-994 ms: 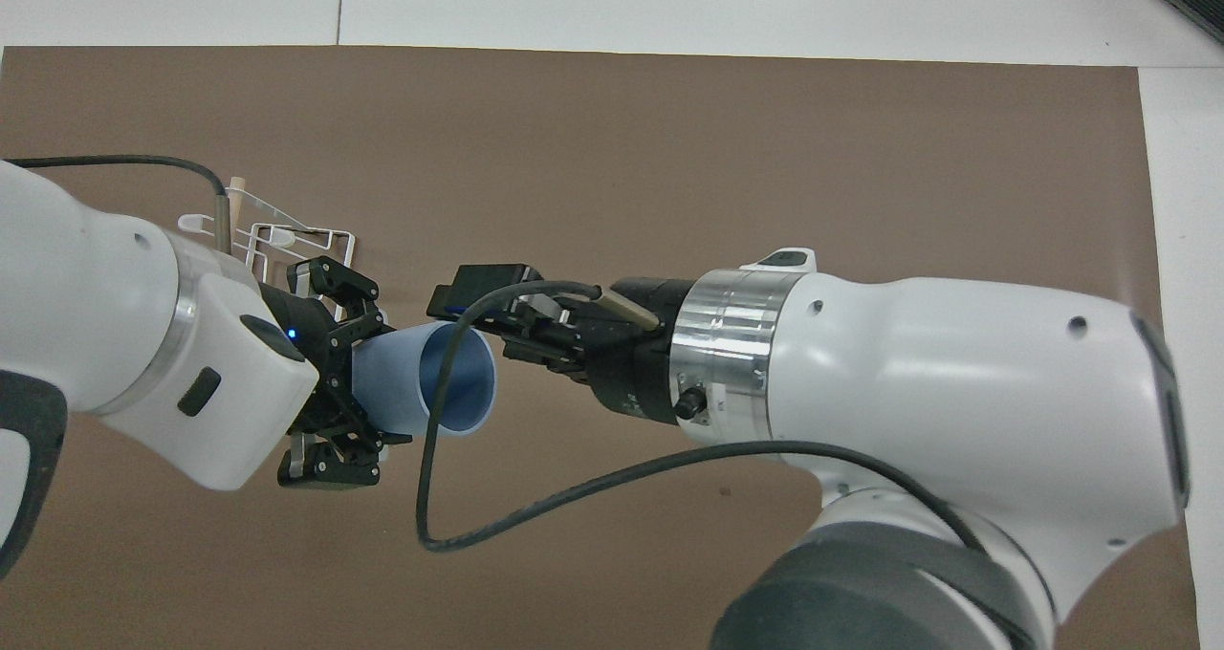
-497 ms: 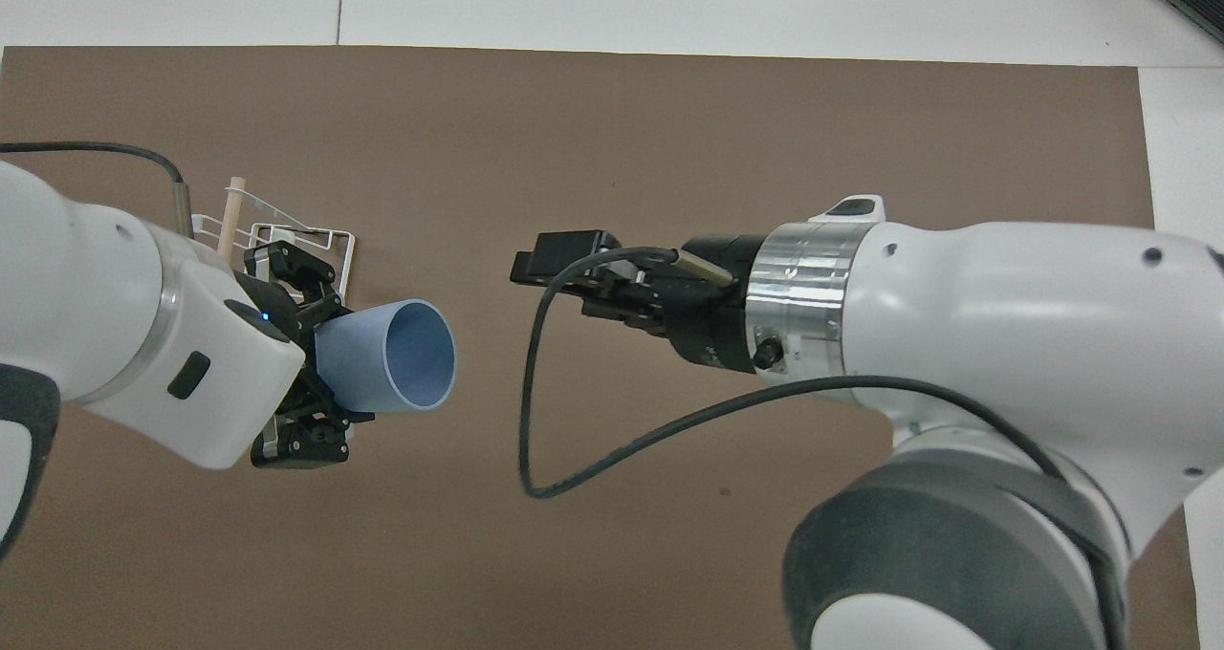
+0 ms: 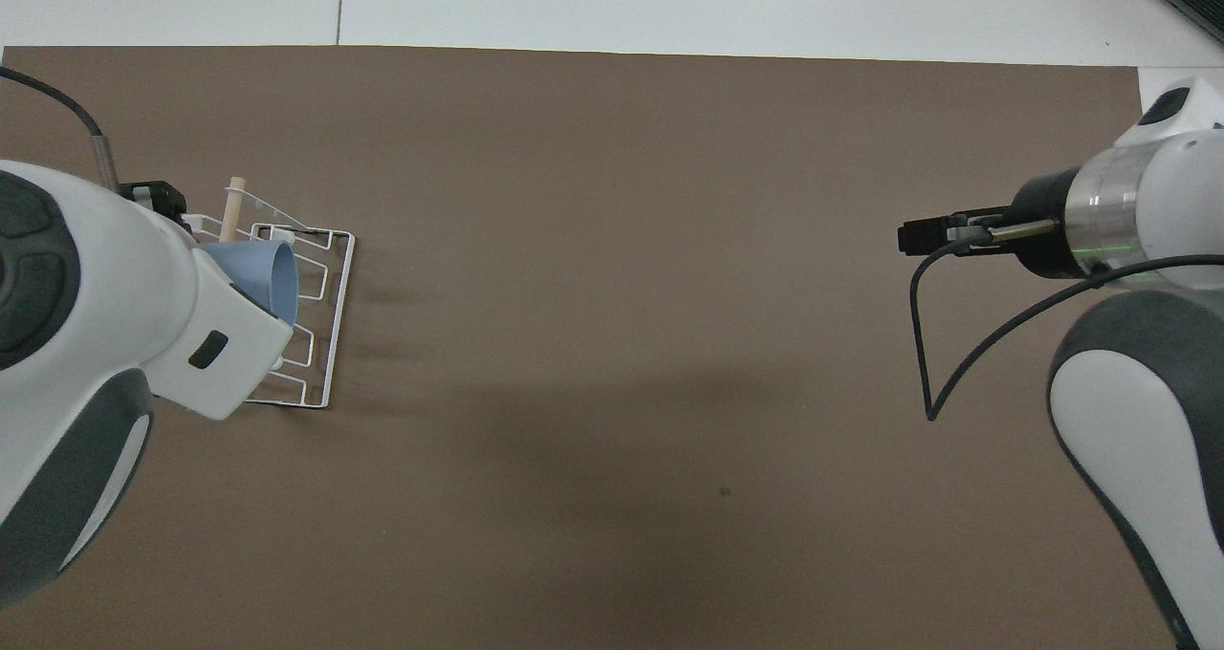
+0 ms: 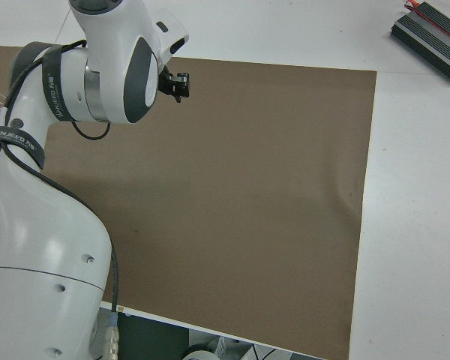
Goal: Hang cup on cup holder
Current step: 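Lower the cup onto a rack peg with the left gripper and release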
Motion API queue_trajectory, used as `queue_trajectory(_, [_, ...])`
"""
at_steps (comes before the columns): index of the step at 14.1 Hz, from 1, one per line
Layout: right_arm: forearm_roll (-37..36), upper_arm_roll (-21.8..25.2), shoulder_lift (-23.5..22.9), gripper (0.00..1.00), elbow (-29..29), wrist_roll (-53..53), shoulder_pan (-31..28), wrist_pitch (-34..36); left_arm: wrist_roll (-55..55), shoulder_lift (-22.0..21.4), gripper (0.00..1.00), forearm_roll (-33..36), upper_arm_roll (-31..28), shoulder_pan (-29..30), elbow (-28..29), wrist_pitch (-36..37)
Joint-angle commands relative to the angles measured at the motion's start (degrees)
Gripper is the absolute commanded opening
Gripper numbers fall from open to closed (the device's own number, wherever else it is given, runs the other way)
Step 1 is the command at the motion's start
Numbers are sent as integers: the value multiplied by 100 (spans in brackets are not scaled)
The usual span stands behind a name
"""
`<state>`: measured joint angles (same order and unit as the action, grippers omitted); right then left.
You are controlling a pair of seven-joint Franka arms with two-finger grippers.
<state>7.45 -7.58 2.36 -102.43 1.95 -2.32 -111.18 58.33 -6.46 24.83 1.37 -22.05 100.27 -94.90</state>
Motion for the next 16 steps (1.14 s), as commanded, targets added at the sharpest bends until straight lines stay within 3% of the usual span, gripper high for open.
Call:
queue_trajectory(1, [-357,-77,203,73,-426,139,-242,9,-50,126,0,784,12,-80,151,-99])
queue_trajectory(5, [-824,-60,238,74,-418,122,-260,157,-50,574,0,2004,12,-264,72,-169])
queue_trajectory(12, [-824,-33,247,78,249,113,-523,1001,-524,1163,0,2868,12,-274,18,-389])
queue_trajectory(14, [-824,-33,273,84,241,104,-550,1046,-524,1130,0,3290,12,-300,394,-686])
queue_trajectory(16, [-798,-33,291,100,197,69,-550,941,-533,1103,0,3720,12,-353,607,-732])
